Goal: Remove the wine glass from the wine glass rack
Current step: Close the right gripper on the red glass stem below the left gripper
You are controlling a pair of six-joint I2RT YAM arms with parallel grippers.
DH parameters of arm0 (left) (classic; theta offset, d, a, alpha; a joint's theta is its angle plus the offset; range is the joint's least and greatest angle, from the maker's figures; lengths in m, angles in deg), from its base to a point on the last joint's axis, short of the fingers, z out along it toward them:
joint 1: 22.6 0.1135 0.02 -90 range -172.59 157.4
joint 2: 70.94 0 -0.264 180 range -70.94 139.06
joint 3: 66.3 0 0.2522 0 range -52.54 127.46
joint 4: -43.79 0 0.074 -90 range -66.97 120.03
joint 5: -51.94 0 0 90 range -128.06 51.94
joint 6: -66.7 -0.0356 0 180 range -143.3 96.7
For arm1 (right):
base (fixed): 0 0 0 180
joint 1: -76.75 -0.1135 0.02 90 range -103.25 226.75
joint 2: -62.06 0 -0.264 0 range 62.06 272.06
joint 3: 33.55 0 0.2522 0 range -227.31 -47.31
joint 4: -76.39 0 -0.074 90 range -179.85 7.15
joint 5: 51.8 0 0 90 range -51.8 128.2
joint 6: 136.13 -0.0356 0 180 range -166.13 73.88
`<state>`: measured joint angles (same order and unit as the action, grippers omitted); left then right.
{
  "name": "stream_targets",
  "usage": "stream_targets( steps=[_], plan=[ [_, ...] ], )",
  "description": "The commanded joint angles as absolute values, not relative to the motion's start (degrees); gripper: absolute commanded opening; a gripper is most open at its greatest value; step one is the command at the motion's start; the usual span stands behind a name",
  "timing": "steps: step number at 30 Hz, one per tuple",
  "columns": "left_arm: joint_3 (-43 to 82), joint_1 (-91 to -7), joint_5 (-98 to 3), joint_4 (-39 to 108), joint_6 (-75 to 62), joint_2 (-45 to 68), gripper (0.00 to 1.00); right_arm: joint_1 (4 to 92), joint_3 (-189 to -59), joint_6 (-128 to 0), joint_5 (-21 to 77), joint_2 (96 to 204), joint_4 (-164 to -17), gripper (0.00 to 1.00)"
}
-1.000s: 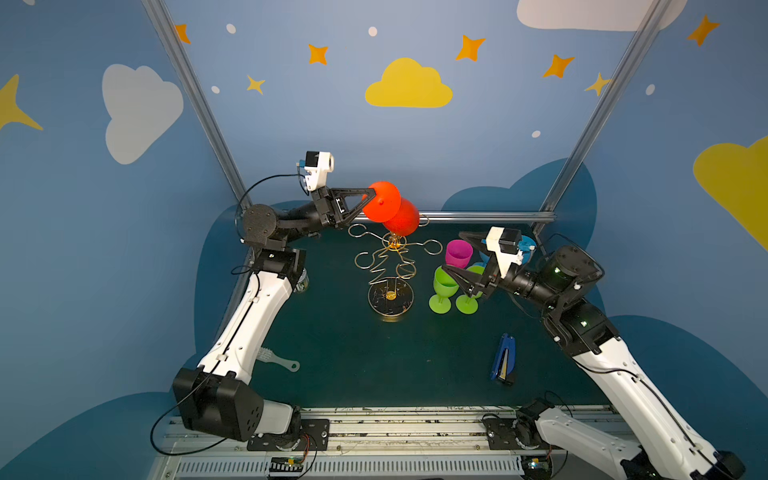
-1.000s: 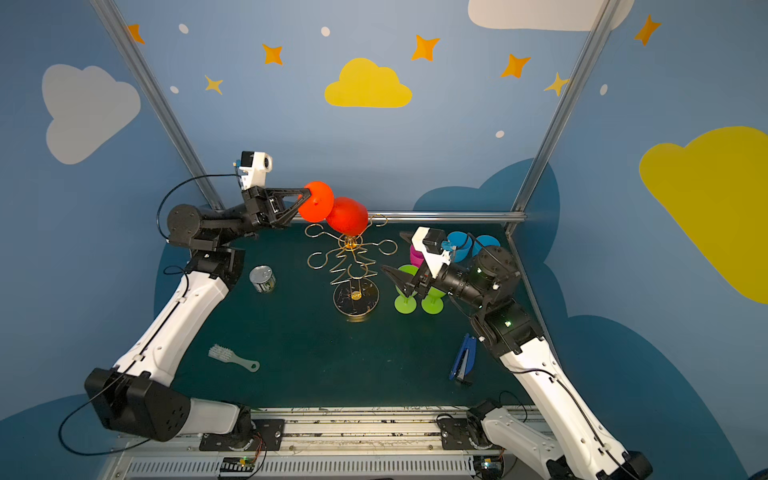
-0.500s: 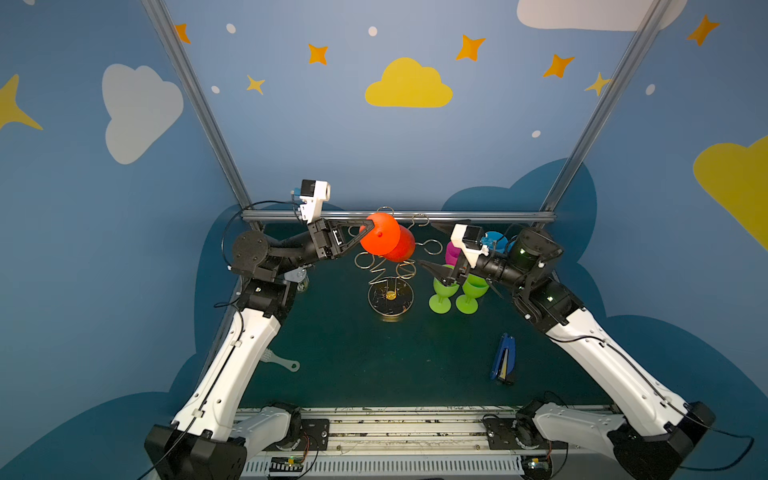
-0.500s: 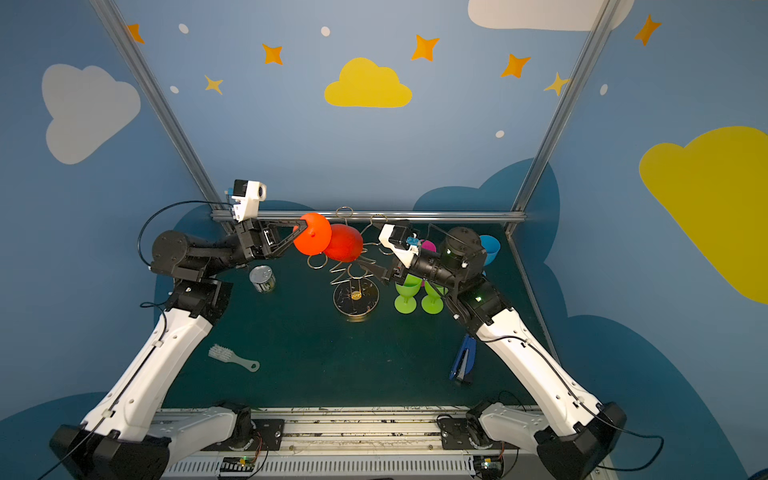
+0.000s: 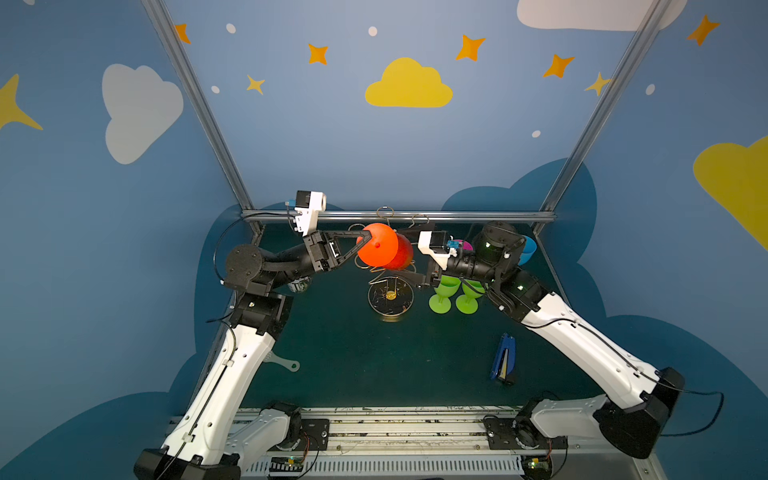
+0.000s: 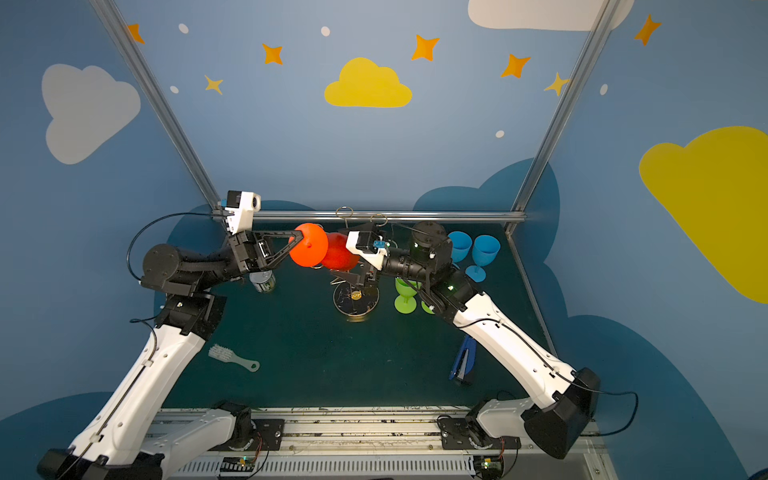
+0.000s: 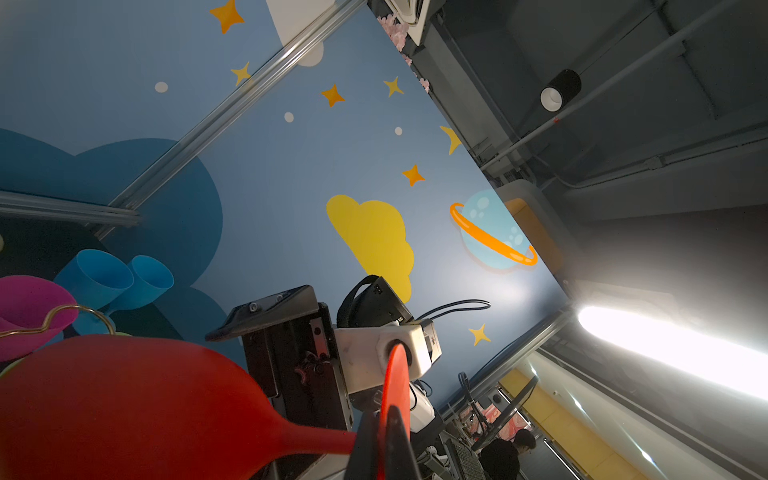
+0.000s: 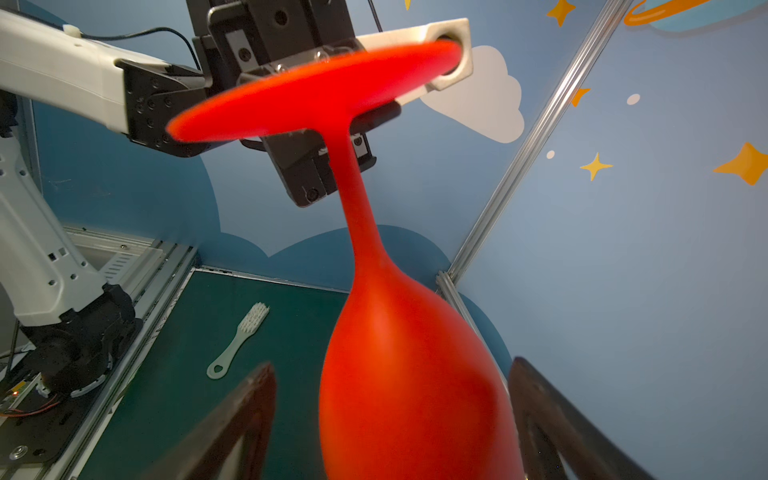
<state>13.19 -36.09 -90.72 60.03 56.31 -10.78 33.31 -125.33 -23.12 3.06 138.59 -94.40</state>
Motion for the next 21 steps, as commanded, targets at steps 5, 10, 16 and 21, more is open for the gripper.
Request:
stream_targets(
  steps=[5,10,16,21],
  plan=[
    [13.82,-36.96,-90.34,62.98,57.05,-11.95,0.04,32.23,-127.19,-24.87,4.77,140.93,-97.26,0.86],
    [13.47,-37.36,-90.25,63.46,57.62,-11.96,0.04,31.68,-127.82,-25.56,6.13,142.20,-96.95,0.86],
    [14.02,-37.45,-90.48,64.22,58.09,-11.87,0.04,30.81,-128.13,-27.75,8.08,141.76,-95.06,0.79],
    [15.50,-37.45,-90.30,63.02,56.47,-11.72,0.04,30.11,-125.76,-30.07,10.06,139.49,-94.84,0.60]
  ],
)
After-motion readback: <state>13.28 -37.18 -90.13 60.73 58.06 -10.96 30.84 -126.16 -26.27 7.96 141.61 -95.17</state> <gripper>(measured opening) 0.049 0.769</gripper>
